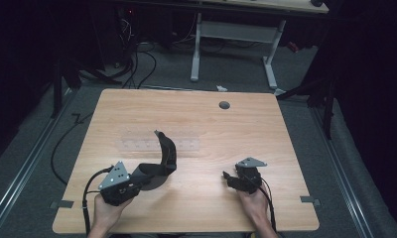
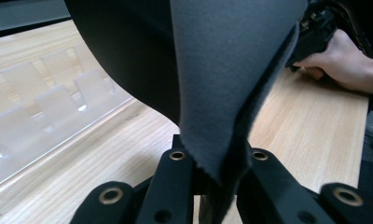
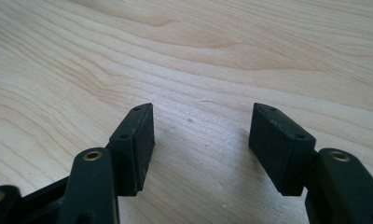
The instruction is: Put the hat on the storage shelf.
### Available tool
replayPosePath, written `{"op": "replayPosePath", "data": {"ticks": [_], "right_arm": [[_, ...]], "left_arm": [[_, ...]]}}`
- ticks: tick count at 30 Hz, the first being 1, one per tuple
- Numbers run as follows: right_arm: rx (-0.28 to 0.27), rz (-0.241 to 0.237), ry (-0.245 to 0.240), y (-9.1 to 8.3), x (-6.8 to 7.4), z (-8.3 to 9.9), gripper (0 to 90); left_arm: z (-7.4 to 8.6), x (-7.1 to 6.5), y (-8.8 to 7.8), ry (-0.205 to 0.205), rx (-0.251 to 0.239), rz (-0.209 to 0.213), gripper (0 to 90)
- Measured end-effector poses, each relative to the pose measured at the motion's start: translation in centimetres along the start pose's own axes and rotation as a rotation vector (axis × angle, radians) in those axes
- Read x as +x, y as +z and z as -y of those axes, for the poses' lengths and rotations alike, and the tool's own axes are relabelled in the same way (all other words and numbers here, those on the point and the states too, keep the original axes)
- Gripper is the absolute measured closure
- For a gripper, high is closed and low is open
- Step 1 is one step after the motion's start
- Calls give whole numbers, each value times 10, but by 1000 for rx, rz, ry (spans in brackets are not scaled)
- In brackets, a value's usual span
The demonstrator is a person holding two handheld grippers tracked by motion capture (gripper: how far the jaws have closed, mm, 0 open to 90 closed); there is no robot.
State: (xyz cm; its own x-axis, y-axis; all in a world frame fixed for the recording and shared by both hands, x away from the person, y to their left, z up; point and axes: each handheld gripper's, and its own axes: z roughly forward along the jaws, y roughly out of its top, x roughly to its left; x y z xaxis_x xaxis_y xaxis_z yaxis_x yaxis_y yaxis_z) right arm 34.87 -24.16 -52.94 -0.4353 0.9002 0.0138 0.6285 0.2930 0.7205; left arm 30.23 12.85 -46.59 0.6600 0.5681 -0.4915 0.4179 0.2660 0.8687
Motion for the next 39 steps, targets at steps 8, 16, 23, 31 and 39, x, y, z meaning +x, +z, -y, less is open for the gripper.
{"op": "replayPosePath", "data": {"ticks": [8, 16, 23, 31, 39], "right_arm": [[-9, 24, -27, 3, 4, 0, 378], [-8, 25, -23, 3, 4, 0, 378], [-8, 26, -22, 3, 4, 0, 377], [-8, 27, -21, 3, 4, 0, 375], [-8, 27, -21, 3, 4, 0, 374]], "left_arm": [[-7, 5, -5, -14, -33, -22, 863], [-18, 11, -12, -30, -79, -46, 864], [-28, 17, -16, -28, -119, -65, 864], [-37, 23, -18, -27, -157, -96, 863], [-44, 28, -18, -31, -185, -119, 863]]}}
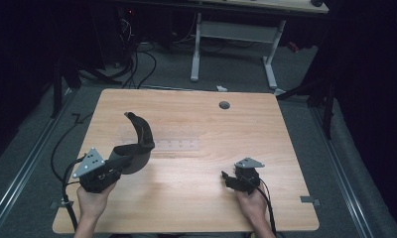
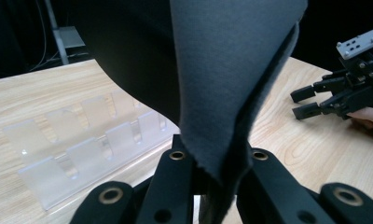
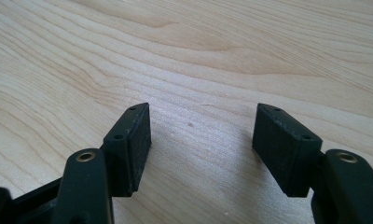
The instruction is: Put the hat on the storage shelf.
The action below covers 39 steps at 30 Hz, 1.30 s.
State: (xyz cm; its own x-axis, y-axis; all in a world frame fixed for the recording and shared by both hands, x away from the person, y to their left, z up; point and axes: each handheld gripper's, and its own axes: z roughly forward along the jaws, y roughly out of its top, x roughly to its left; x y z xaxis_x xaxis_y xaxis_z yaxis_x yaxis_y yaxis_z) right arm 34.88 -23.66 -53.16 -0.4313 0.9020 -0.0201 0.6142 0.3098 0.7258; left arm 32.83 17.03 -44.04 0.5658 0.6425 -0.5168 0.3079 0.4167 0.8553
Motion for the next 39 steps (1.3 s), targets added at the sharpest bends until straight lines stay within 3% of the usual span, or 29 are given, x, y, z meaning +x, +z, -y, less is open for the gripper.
{"op": "replayPosePath", "data": {"ticks": [14, 24, 39], "right_arm": [[1, 0, 1, 0, 0, 0, 370], [1, 0, 1, 0, 0, 0, 369], [1, -1, 1, 0, 0, 0, 368]], "left_arm": [[-9, 10, 6, -3, -14, -30, 863], [-16, 18, 10, 16, -53, -73, 863], [-26, 26, 20, 35, -66, -105, 863]]}}
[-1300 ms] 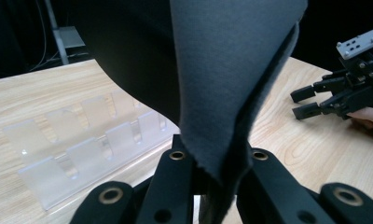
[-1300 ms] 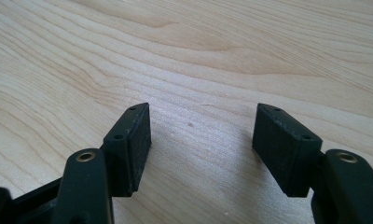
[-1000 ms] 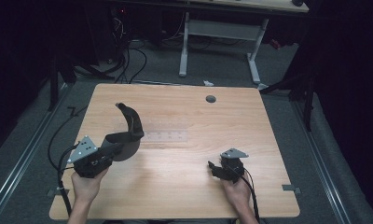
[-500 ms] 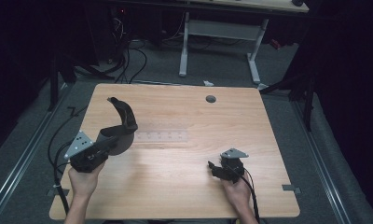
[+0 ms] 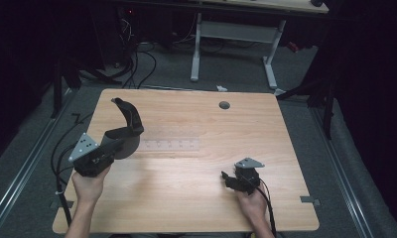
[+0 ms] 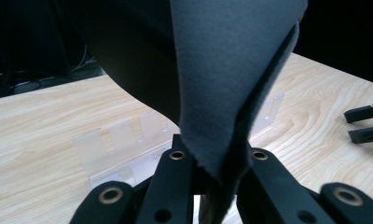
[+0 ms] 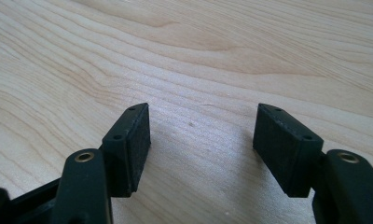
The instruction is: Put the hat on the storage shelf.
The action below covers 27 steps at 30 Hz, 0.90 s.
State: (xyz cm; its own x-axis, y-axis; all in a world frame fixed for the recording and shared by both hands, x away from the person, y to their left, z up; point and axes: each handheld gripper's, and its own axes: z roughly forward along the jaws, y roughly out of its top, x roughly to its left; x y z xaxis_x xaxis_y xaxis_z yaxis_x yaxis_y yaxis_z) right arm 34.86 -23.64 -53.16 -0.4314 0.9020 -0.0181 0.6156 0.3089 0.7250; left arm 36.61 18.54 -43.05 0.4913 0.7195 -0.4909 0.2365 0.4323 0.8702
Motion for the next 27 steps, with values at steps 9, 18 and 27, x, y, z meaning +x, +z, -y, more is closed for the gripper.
{"op": "replayPosePath", "data": {"ticks": [9, 18, 27], "right_arm": [[-1, 0, -2, 0, 0, 0, 368], [0, 0, 0, 0, 0, 0, 368], [-1, 0, -2, 0, 0, 0, 368]], "left_arm": [[-9, 8, 5, 5, -14, -30, 863], [-16, 19, 17, 44, -28, -77, 863], [-10, 31, 28, 73, -18, -134, 862]]}}
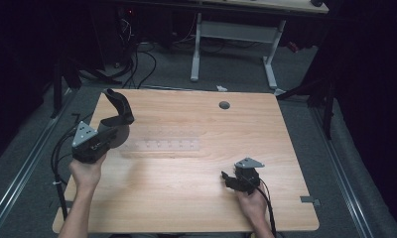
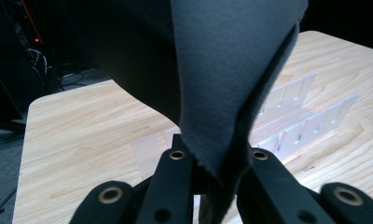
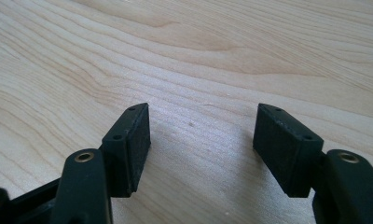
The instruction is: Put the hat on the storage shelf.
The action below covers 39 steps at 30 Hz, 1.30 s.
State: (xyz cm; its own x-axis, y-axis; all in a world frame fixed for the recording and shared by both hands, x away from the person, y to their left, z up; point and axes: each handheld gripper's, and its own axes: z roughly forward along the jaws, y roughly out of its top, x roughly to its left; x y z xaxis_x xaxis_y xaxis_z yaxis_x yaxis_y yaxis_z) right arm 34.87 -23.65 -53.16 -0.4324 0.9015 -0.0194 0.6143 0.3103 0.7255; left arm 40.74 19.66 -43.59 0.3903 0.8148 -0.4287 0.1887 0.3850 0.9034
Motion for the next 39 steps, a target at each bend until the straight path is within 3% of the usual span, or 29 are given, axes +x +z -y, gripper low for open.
{"op": "replayPosePath", "data": {"ticks": [14, 24, 29, 39], "right_arm": [[1, 0, 0, 0, 0, 0, 362], [1, 1, 0, 0, 0, 0, 361], [1, 0, 0, 0, 0, 0, 360], [1, 0, 0, 0, 0, 0, 359]], "left_arm": [[6, 9, 15, -19, 4, -47, 862], [11, 12, 19, 11, 22, -74, 862], [17, 11, 24, 21, 28, -84, 862], [31, 19, 26, -1, 58, -94, 861]]}}
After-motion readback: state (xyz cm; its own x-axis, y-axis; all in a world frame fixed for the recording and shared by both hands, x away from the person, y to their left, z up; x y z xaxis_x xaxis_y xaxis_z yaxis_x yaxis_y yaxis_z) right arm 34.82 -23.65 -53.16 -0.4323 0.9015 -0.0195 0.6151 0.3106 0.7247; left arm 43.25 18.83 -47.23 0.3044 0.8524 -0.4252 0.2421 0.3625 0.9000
